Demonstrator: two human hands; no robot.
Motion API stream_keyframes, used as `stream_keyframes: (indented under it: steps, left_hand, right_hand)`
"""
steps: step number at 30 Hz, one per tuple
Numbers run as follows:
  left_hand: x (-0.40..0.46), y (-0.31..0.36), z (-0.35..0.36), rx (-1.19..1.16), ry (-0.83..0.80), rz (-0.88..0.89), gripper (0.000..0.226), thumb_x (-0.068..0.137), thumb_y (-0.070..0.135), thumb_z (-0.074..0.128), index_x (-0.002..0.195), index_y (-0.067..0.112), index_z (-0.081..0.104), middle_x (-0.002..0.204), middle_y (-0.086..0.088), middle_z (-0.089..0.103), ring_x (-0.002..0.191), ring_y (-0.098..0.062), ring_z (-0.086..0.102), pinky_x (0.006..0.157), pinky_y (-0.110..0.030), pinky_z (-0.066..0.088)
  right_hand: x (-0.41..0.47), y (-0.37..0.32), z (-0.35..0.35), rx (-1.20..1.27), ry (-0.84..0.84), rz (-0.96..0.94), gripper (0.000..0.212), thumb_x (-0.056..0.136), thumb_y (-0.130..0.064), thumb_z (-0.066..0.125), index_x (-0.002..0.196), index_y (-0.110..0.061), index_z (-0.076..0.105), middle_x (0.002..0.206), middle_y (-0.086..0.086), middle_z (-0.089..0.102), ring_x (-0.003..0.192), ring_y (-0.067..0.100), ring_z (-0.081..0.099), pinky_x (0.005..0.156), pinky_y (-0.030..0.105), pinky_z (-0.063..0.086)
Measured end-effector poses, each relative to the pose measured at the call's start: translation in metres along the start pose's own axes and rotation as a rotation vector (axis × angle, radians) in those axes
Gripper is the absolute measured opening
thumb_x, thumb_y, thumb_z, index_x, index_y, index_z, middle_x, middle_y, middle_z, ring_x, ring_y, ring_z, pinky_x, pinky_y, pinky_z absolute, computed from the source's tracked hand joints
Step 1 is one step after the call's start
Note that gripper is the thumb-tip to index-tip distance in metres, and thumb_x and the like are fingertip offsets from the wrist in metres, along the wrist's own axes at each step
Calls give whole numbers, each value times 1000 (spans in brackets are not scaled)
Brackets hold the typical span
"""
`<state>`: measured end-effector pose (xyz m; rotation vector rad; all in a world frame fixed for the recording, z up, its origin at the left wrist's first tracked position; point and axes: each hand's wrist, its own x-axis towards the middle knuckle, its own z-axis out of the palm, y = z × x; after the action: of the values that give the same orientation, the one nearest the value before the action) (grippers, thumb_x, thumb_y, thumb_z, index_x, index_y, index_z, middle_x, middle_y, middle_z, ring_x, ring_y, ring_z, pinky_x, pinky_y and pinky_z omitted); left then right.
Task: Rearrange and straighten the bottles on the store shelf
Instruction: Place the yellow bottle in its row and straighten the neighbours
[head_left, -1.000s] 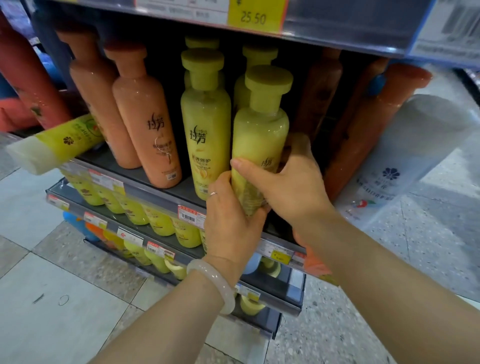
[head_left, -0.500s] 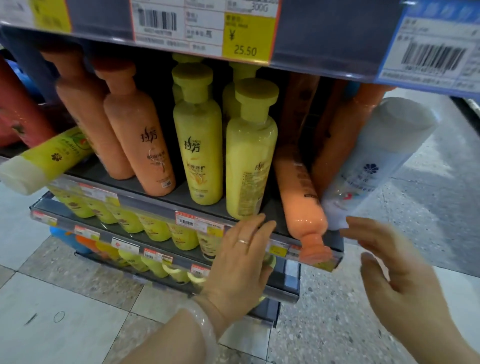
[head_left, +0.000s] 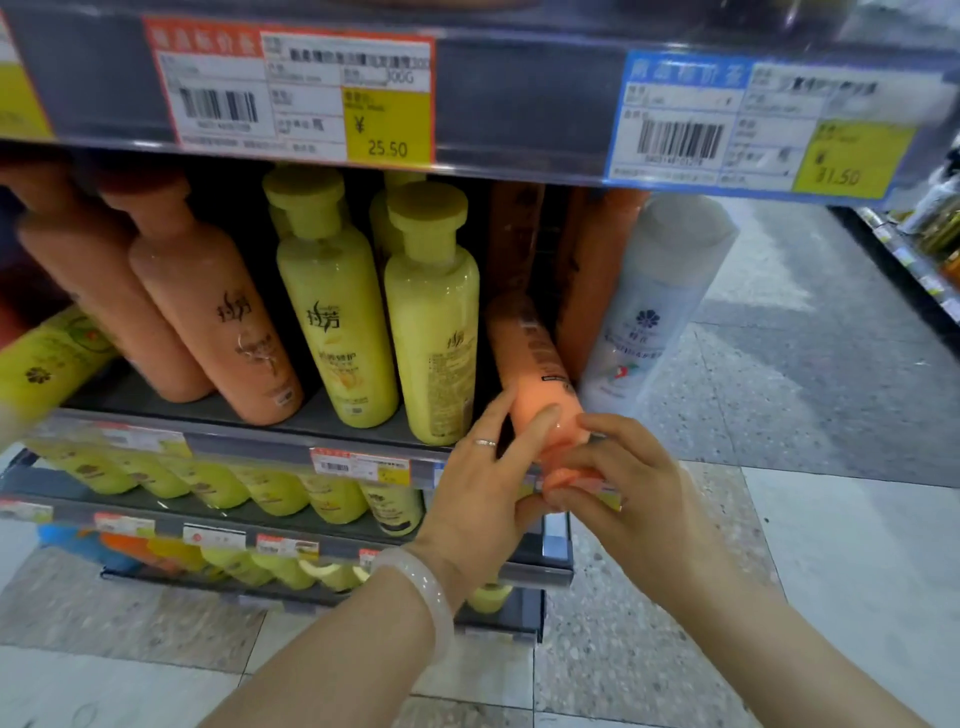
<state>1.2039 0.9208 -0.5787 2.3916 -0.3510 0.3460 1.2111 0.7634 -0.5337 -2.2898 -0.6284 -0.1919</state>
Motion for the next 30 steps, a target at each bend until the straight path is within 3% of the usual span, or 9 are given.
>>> stream_keyframes:
  steps: [4,9,11,14,17,19,22,25,30]
  left_hand:
    - [4,16,-24,-143,80,45,60,81,53,51,134,33,31,152,-2,19,141,-26,26,106,-50,37]
    - [17,60,-52,-326,303,95,54,86,52,47,126,15,47,133,-6,47,131,-15,38,107,-30,35]
    - [28,76,-62,-392,416,-2,52,83,57,48,118,19,51,119,-4,54,114,-16,49,96,-23,41]
    - [48,87,-78,-494,505,-247,44,74,59,51,99,23,57,99,-2,60,97,-23,57,86,-37,47]
    - [62,92,-88,-408,490,-366,45,70,64,53,86,23,57,89,-6,63,89,-25,59,80,-41,50]
    - [66,96,-93,-368,464,-412,44,70,62,54,91,24,60,91,-5,66,88,-23,61,79,-40,51]
    - [66,97,-94,-285,371,-401,45,75,58,50,103,25,59,98,-4,67,93,-22,62,81,-40,52]
    - [59,93,-88,-301,259,-339,46,81,44,48,123,25,52,116,-5,63,106,-21,61,88,-41,51]
    - [28,83,-77,-267,320,-377,31,90,29,53,119,20,57,118,3,60,103,-7,59,87,-21,49]
  right_hand:
    - [21,-38,-32,125,-16,72,16,68,-29,67,81,-23,71,105,-5,59,99,-9,50,83,1,36]
    - [53,-90,-72,329,10,88,13,73,-19,73,69,-31,68,78,-9,70,72,2,62,67,16,50]
    - [69,-94,-79,480,85,134,15,79,-14,66,68,-24,68,61,-12,68,59,-1,60,60,14,50]
    - [79,-88,-80,717,148,258,28,87,3,50,76,-20,63,70,-10,67,64,0,64,63,10,52]
    - [64,-72,-60,569,3,267,37,81,8,51,99,-23,54,88,-14,61,76,-8,61,68,4,47]
    - [55,-59,-40,435,-60,300,47,76,0,62,115,-23,47,93,-19,57,85,-5,58,78,13,48]
    - [56,-48,-14,398,39,352,51,73,-10,69,115,-20,43,81,-19,50,72,3,51,71,27,44]
    - [64,-47,-2,327,172,403,53,76,-19,64,123,-14,40,90,-2,59,80,19,54,63,25,42]
    - [71,-45,14,259,282,420,34,86,-22,56,115,-8,46,99,17,67,92,34,62,78,43,50]
